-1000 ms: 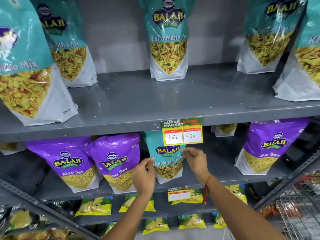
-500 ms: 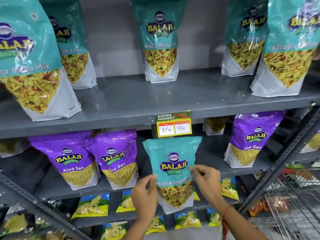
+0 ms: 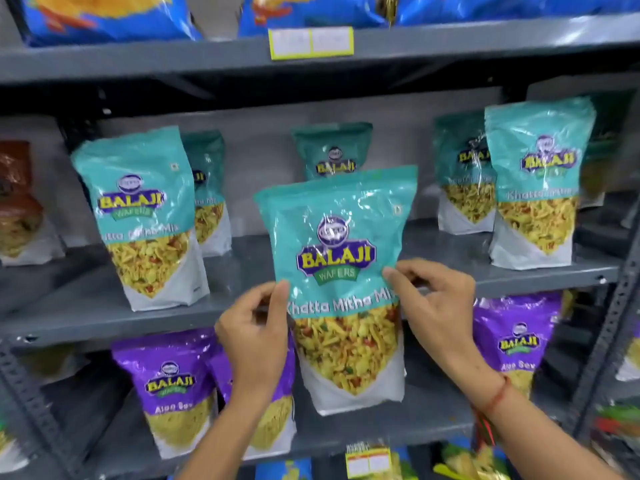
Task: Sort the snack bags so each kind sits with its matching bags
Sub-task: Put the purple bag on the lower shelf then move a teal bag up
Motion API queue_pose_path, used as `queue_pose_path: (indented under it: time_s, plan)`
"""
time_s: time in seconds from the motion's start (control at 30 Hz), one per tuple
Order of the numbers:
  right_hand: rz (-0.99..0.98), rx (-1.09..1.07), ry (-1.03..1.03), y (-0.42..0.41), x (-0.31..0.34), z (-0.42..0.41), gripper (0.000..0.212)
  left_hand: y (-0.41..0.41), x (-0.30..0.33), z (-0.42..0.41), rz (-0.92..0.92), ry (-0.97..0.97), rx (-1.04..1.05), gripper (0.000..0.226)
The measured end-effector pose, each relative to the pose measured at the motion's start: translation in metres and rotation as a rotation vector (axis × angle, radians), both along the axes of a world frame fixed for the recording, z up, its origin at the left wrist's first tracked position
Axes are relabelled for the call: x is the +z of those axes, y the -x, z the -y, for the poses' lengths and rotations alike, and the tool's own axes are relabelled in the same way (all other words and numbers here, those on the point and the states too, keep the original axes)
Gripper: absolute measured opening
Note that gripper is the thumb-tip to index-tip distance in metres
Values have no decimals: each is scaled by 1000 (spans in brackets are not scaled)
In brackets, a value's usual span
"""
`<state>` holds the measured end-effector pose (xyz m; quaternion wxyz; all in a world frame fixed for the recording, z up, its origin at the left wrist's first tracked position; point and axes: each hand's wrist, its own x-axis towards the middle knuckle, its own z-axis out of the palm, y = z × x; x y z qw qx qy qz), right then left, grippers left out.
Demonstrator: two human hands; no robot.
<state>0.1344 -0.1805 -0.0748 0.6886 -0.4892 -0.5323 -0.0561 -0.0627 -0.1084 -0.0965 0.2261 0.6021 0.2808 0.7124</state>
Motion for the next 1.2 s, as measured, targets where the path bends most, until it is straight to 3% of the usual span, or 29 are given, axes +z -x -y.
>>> queue_pose_path:
  time_s: [0.13,0.3,0.6,0.97,1.03,1.1,1.2]
  plan:
    - [19,0,-86,-2,52,-38,19,-4,56,-43,-1,-41,75,13]
    - [43,-33,-31,-14,70,-89,35,-18,83,-89,-27,34,116,11]
    - [-16,-43,81,-35,58,-138,26,-37,80,-123,-139,75,189,17]
    - [-111,86,131,-47,40,-145,20,-32,70,-135,-157,82,12,12]
    - [-148,174,196,-49,36,-141,25,-27,67,-134,-155,123,-68,3]
    - [-162,269,314,-53,27,-138,49,-21,58,-134,-191,209,-157,31]
    - [-49,382,535,-61,9,-135,82,-9,39,-133,-447,375,-202,93]
